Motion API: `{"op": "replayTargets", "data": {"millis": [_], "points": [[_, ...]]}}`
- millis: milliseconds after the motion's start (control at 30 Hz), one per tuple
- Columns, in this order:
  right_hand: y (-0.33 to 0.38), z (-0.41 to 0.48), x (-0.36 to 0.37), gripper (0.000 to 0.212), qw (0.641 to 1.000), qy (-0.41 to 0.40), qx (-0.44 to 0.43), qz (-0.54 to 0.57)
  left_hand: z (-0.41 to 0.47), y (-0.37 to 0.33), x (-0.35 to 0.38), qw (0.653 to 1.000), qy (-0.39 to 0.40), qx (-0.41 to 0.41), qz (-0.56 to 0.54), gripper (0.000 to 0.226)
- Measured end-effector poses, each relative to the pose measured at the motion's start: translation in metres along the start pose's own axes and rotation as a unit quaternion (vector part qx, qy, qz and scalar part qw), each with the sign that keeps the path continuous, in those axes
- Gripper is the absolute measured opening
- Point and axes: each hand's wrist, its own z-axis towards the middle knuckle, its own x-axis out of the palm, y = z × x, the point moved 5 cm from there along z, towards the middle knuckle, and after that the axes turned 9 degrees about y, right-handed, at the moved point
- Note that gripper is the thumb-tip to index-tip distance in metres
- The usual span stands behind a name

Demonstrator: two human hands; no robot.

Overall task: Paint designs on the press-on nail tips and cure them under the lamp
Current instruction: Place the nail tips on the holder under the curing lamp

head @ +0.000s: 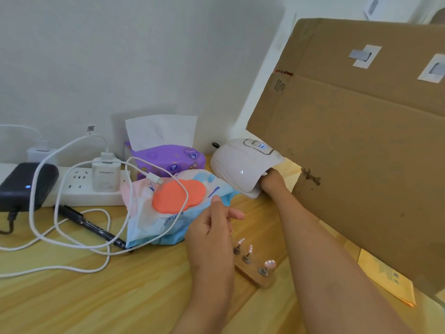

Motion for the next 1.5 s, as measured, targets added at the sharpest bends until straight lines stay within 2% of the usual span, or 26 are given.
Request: {"op": "replayTargets", "data": {"millis": [100,200,367,467,567,700,800,967,1067,1133,1233,1267,1333,1367,1433,1500], "points": [[0.000,-0.002,-0.004,0.022,0.999,-0.031,-0.001,-0.008,0.001,0.000,0.000,1.000,-0.002,0.001,0.009,0.054],[-0.009,-0.020,-0.009,0.006,0.999,-0.048,-0.004,-0.006,0.001,0.000,-0.001,1.000,-0.006,-0.005,-0.005,0.055],[-0.048,-0.057,-0.033,0.025,0.990,-0.065,0.044,-0.115,0.001,0.000,0.001,1.000,0.000,-0.008,-0.014,0.053],[-0.066,-0.065,-0.041,0.036,0.987,-0.085,0.054,-0.126,-0.001,0.000,0.002,1.000,0.004,-0.006,-0.012,0.052],[-0.070,-0.069,-0.038,0.041,0.991,-0.085,0.051,-0.087,-0.003,-0.002,0.000,1.000,0.003,0.000,0.000,0.055],[-0.073,-0.070,-0.039,0.036,0.992,-0.113,0.036,0.031,-0.002,-0.001,-0.003,1.000,0.003,0.000,-0.008,0.055],[-0.076,-0.067,-0.038,0.039,0.989,-0.099,0.012,0.106,-0.002,-0.002,-0.003,1.000,0.005,0.009,-0.001,0.054],[-0.081,-0.062,-0.034,0.040,0.988,-0.079,0.014,0.134,-0.001,0.000,-0.003,1.000,0.002,0.005,-0.002,0.054],[-0.074,-0.060,-0.028,0.033,0.996,-0.031,0.039,0.072,0.000,0.000,-0.004,1.000,-0.001,0.008,0.001,0.053],[-0.071,-0.061,-0.025,0.046,0.998,0.018,0.057,-0.002,0.000,0.000,-0.004,1.000,-0.001,0.009,0.003,0.053],[-0.059,-0.073,-0.028,0.051,0.996,0.066,0.017,0.051,-0.001,-0.002,-0.004,1.000,-0.004,0.007,-0.003,0.053],[-0.055,-0.084,-0.033,0.047,0.994,0.073,-0.004,0.076,-0.001,-0.002,-0.005,1.000,-0.007,0.006,-0.008,0.053],[-0.046,-0.114,-0.050,0.033,0.992,0.096,-0.053,0.054,-0.001,-0.001,-0.008,1.000,-0.011,0.007,-0.022,0.052],[-0.042,-0.132,-0.056,0.028,0.987,0.135,-0.082,0.022,-0.001,-0.001,-0.009,0.999,-0.012,0.009,-0.031,0.052],[-0.035,-0.176,-0.058,0.023,0.958,0.263,-0.105,-0.033,-0.001,-0.002,-0.010,0.999,-0.012,0.015,-0.040,0.053],[-0.031,-0.212,-0.047,0.036,0.936,0.335,-0.099,-0.051,0.000,-0.002,-0.009,0.999,-0.008,0.022,-0.034,0.053]]}}
